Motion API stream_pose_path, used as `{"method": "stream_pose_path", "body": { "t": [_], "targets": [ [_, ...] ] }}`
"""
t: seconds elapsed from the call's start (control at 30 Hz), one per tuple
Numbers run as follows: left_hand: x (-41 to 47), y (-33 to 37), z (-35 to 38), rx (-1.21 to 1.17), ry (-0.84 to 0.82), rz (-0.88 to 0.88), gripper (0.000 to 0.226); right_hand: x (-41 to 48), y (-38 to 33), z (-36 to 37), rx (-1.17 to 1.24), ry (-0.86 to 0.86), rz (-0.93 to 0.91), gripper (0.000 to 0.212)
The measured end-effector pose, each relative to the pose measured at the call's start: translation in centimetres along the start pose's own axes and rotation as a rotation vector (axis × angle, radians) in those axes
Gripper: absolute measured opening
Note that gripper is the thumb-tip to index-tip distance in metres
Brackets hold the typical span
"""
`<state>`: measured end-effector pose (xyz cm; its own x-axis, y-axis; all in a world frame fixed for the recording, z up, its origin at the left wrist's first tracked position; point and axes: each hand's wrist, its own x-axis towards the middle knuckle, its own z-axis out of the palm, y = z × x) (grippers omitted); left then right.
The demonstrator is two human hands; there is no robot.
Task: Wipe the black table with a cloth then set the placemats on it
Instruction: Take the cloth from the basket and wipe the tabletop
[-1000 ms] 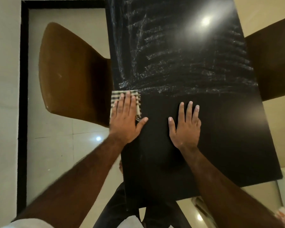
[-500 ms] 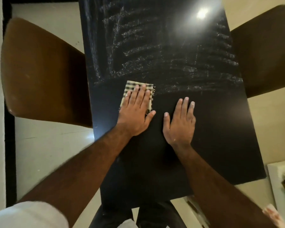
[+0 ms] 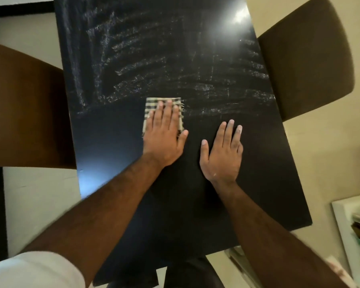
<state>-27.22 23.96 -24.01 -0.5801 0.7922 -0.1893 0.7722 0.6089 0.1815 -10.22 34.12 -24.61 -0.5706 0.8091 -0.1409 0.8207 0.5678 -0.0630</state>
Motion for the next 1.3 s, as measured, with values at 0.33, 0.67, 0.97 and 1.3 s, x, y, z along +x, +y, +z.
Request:
{"method": "stream_pose_path", "body": {
  "t": [0.33, 0.67, 0.97, 1.3],
  "targets": [
    [-3.5, -1.2, 0.5, 0.099, -0.042, 0.054, 0.077, 1.9, 3.8, -0.4, 0.024, -0.043, -0.168, 0.084],
    [3.1, 9.5, 1.1, 0.036, 0.008, 0.174, 0.075, 4.7, 8.2, -0.8, 0.038, -0.008, -0.089, 0.082],
    [2.2, 6.2, 0.5, 0.077, -0.021, 0.091, 0.074, 5.4, 12.9, -1.4, 0.057, -0.020, 0.009, 0.083],
    [8.3, 18.3, 2.0, 0.071, -0.015, 0.329, 0.073, 5.7, 13.7, -0.7, 0.103, 0.026, 0.045, 0.080]
  ]
}}
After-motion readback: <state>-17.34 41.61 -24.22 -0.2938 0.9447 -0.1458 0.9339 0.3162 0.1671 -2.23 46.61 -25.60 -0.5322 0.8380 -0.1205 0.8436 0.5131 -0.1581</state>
